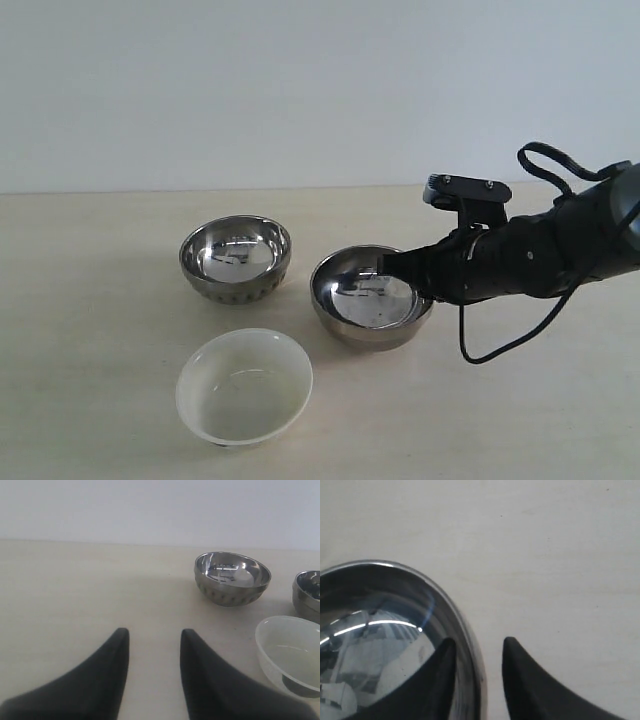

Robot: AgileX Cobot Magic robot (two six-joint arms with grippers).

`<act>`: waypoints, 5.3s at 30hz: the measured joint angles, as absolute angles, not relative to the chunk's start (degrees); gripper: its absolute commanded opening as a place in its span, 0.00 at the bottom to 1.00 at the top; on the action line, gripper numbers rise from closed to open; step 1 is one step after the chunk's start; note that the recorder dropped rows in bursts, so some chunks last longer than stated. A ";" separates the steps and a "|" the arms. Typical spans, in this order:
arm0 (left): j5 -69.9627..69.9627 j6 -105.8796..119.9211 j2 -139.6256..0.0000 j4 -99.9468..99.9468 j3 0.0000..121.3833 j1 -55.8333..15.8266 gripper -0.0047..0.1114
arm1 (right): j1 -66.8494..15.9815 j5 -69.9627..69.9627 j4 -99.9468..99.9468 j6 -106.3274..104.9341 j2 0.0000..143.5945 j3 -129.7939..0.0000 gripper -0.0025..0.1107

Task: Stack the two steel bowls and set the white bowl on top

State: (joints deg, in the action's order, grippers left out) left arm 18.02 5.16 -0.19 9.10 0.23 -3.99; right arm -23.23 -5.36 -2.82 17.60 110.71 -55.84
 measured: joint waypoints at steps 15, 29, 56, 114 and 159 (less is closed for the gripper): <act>18.02 5.16 -0.19 9.10 0.23 -3.99 0.32 | -24.13 0.00 -2.93 16.16 102.71 -65.98 0.49; 18.02 5.16 -0.19 9.10 0.23 -3.99 0.32 | -34.62 25.59 -2.92 11.18 123.20 -98.39 0.53; 18.02 5.16 -0.19 9.10 0.23 -3.99 0.32 | -35.94 29.83 -7.11 9.96 136.70 -112.95 0.02; 18.02 5.16 -0.19 9.10 0.23 -3.99 0.32 | -25.77 20.75 7.07 10.29 108.45 -70.67 0.42; 18.02 5.16 -0.19 9.10 0.23 -3.99 0.32 | -25.77 4.63 2.24 10.61 103.48 -65.46 0.02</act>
